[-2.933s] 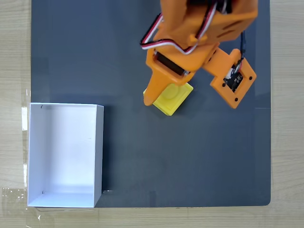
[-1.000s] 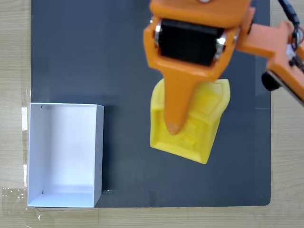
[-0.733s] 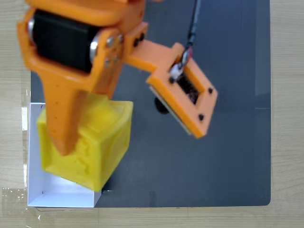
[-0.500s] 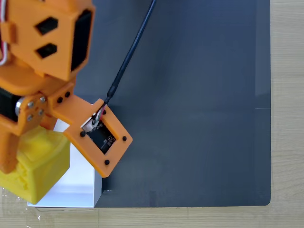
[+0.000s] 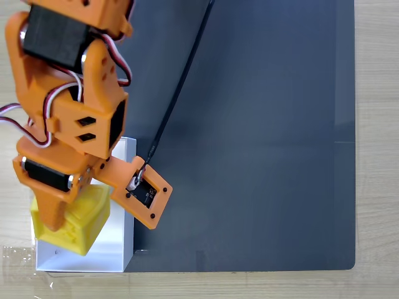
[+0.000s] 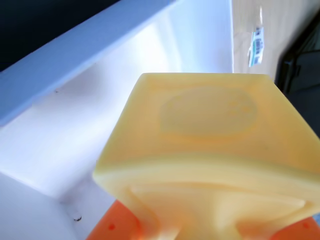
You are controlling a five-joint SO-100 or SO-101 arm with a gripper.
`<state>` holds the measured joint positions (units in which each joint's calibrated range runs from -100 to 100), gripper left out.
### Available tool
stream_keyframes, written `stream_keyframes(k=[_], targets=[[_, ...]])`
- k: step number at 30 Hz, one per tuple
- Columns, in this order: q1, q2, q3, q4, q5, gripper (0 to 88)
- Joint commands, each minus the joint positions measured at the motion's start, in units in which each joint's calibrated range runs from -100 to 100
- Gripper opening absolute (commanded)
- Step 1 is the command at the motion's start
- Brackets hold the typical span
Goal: Grasp a yellow block and put it in the box
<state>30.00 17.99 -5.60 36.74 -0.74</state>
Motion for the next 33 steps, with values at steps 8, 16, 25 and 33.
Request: stream_keyframes(k=[8,16,25,33], targets=[[0.13,1.24,-0.32,-0.7,3.1,38.8],[-0.21,-0.03,-0.6,0.0,2.79,44.8],[-4.67,-19.86,2.75,14.05,-0.2,28.3],[-15.27,-50.37,21.93,33.25,-3.2,3.1]])
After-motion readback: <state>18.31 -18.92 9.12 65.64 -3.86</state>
